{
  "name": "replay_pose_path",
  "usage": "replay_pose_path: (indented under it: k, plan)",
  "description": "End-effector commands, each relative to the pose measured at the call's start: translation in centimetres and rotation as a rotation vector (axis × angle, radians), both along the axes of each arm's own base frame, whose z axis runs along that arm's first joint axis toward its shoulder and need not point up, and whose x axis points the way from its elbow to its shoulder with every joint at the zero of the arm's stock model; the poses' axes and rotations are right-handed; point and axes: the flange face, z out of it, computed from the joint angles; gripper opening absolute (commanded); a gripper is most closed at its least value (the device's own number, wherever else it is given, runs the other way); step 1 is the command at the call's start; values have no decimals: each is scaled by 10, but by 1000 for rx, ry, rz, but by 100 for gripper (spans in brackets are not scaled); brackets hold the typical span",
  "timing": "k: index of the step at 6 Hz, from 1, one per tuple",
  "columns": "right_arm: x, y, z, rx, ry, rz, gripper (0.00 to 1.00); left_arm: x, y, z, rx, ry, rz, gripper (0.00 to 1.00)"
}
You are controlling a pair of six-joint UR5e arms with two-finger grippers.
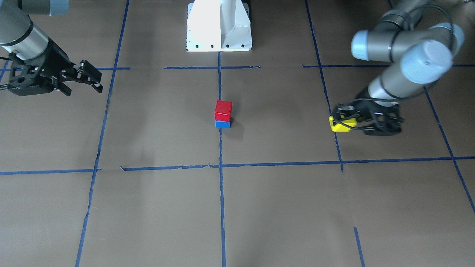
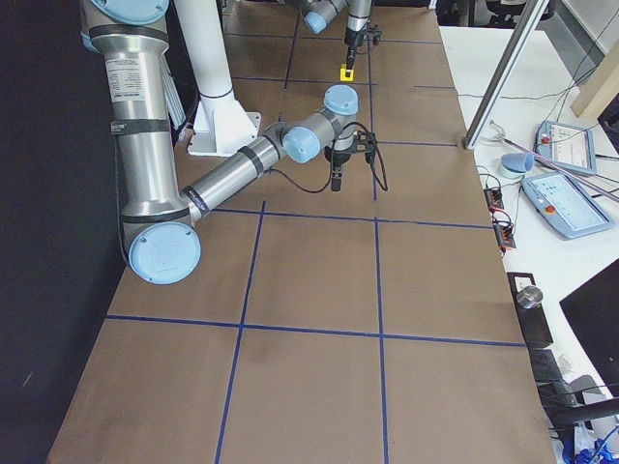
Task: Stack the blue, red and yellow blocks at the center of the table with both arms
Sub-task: 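Carry the yellow cube with the left gripper over the red cube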
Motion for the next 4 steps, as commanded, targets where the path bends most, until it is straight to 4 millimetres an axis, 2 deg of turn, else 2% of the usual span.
replay_pose_path:
  k: [1,2,4]
  plan:
    - [8,3,17,24,21,-34,100,90,50,-73,50,-55,6,0]
    - [7,4,19,24,24,-34,100,121,40,-106,74,-105,-17,0]
    - [6,3,18,27,25,-34,100,150,34,-124,63,-122,-2,0]
